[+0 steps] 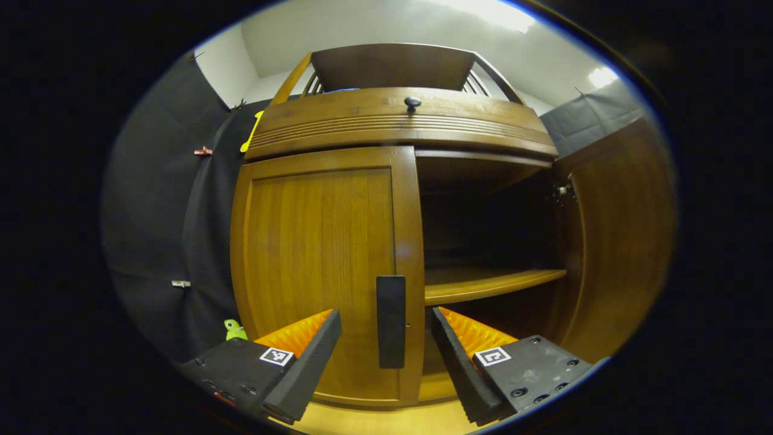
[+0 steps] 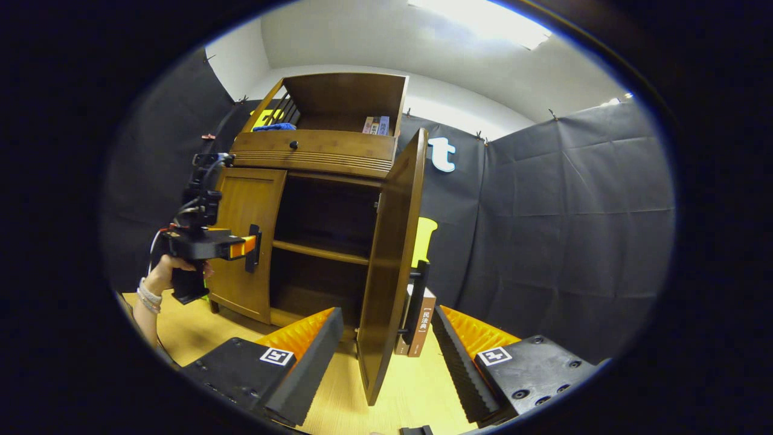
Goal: Open the right door of the double-door shoe cabinet with the right hand, and open the left door with the left hand.
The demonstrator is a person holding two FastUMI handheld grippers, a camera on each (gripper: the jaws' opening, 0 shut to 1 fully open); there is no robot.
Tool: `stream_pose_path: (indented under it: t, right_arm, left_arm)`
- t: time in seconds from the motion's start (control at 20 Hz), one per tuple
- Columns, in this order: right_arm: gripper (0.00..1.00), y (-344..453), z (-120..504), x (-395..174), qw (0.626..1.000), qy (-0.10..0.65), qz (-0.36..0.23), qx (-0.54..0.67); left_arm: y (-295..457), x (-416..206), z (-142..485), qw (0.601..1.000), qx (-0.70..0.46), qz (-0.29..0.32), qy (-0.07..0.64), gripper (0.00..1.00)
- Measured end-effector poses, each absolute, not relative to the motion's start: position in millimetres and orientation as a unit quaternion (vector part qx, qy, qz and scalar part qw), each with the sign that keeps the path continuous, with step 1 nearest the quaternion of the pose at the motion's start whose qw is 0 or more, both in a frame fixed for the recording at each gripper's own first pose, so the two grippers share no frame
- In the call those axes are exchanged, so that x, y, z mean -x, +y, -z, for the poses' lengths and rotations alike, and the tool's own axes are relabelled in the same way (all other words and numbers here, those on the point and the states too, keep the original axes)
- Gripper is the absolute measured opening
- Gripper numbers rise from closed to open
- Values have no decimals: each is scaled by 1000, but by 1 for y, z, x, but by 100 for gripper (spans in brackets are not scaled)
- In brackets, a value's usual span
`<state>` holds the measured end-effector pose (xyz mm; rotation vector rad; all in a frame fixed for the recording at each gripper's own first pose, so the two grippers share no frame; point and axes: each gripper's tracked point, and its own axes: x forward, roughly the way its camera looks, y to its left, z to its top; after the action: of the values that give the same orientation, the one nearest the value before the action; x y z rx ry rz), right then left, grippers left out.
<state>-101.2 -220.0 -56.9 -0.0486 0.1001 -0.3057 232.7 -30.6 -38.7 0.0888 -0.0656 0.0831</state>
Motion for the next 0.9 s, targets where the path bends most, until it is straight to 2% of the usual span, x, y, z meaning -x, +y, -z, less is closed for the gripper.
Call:
stream_pose_path:
  t: [0.15,0.35,0.5,0.6,0.7,0.9]
  right_arm:
    - [94,-233,68,100,984,56,165,28]
    - [95,-250,76,101,983,64,173,13]
    - [95,-267,79,98,979,63,193,25]
    - [95,-269,81,96,979,65,195,20]
    - [95,-269,80,96,979,64,194,16]
    - [95,-273,78,99,977,62,202,25]
  left_arm:
    - [-27,-257,57,997,-53,-48,-11,94]
    - [-22,-271,53,997,-39,-59,-33,89]
    - [-21,-277,48,998,-13,-45,-36,77]
    - [-21,-283,51,999,-3,-37,-22,64]
    - [-25,-288,58,1000,3,-23,-5,60]
    - [-30,-288,57,1000,-18,-16,-14,38]
